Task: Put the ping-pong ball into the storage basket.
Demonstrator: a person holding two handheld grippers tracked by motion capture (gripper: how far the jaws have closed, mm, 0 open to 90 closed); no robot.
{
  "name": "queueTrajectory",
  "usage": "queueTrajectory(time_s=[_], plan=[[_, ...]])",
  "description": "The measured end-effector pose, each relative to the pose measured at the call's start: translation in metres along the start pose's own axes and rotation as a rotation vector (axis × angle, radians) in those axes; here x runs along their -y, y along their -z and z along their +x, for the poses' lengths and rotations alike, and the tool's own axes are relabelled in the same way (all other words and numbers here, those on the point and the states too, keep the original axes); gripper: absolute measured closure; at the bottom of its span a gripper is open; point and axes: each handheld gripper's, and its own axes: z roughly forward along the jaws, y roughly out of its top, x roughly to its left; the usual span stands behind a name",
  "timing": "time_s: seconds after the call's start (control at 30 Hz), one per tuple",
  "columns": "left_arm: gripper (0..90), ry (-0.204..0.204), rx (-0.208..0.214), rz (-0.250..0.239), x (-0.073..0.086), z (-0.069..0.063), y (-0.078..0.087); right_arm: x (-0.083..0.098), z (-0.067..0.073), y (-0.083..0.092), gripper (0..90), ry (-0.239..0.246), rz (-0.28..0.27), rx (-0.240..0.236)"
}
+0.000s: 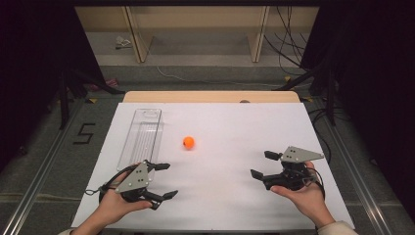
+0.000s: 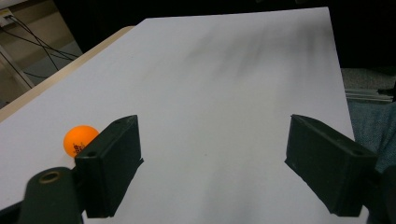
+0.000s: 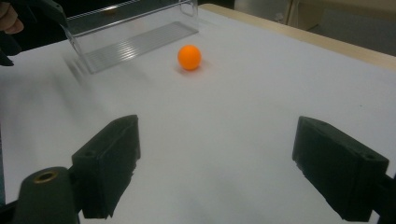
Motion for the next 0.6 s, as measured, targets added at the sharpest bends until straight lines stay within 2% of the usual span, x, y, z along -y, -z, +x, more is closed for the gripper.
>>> queueTrajectory(time_s=[0.6], plan=[[17.7,-0.007,0.006,-0.001,-0.0006,-0.0014,-0.0005,-0.0029,0.0,-0.0076,16.1,0.005,0.007,-0.007]])
